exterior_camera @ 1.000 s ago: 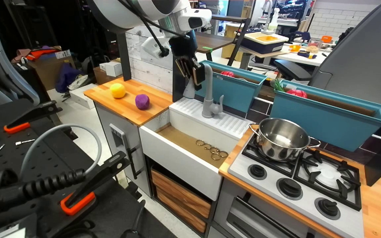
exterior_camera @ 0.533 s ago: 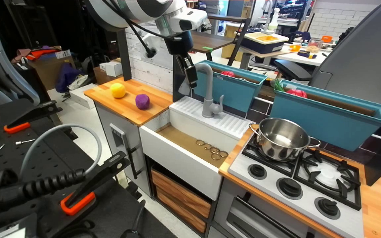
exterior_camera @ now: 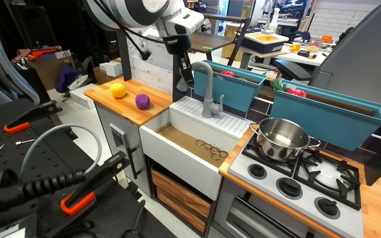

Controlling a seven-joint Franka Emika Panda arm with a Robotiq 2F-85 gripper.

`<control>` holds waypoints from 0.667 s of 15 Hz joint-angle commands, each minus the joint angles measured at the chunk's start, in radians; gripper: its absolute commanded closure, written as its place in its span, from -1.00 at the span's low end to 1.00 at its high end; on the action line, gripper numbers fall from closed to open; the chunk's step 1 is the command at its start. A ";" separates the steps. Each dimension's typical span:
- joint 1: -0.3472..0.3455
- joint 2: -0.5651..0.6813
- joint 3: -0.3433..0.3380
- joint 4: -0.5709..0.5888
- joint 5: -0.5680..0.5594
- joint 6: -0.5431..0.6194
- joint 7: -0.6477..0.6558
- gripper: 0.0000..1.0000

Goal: Turn the tap nozzle to the left

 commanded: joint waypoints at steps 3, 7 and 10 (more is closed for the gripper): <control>0.050 -0.022 0.094 -0.068 0.137 0.152 0.019 0.87; 0.034 -0.021 0.127 -0.092 0.179 0.233 -0.033 0.70; 0.006 -0.035 0.170 -0.110 0.191 0.267 -0.094 -0.15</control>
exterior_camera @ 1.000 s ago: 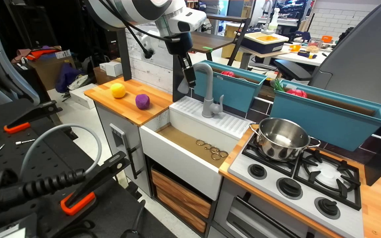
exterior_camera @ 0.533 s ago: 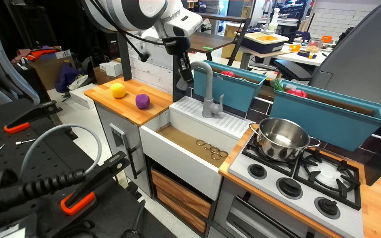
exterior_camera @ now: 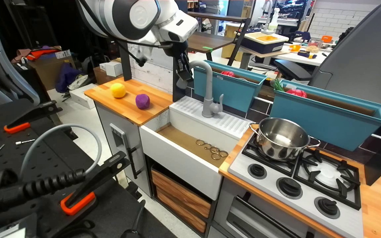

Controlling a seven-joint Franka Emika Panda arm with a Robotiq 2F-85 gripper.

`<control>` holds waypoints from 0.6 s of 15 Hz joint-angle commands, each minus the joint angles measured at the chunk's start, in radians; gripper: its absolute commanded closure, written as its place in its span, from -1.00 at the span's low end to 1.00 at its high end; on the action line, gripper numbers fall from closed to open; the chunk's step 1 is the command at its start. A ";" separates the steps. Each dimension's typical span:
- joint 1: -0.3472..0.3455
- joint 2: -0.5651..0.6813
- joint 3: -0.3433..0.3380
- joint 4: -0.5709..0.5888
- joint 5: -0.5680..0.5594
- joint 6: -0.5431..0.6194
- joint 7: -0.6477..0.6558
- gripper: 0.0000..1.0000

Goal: Turn the tap nozzle to the left

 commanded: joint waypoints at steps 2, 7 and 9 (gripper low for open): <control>-0.015 -0.074 0.157 -0.087 0.036 0.019 -0.115 -0.43; 0.017 -0.108 0.303 -0.131 0.042 -0.091 -0.164 -1.00; 0.071 -0.139 0.356 -0.163 0.044 -0.163 -0.154 -1.00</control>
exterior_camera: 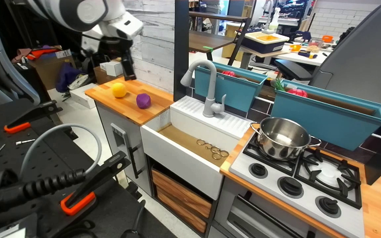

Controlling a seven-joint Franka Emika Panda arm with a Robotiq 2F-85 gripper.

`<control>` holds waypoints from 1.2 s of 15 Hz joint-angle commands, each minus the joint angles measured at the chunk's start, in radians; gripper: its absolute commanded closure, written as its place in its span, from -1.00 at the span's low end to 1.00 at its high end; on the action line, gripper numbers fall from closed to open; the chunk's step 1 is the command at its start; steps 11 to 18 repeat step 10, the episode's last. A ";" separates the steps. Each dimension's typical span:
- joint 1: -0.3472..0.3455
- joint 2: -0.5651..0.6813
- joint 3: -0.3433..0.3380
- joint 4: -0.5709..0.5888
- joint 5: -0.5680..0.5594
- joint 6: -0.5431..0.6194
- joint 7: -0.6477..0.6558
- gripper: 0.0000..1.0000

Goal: Turn the tap nozzle to the left

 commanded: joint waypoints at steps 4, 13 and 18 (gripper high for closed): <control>0.086 -0.184 0.132 -0.135 0.022 -0.320 -0.062 -1.00; 0.045 -0.335 0.112 -0.250 0.010 -0.578 -0.118 -1.00; 0.045 -0.335 0.112 -0.250 0.010 -0.578 -0.118 -1.00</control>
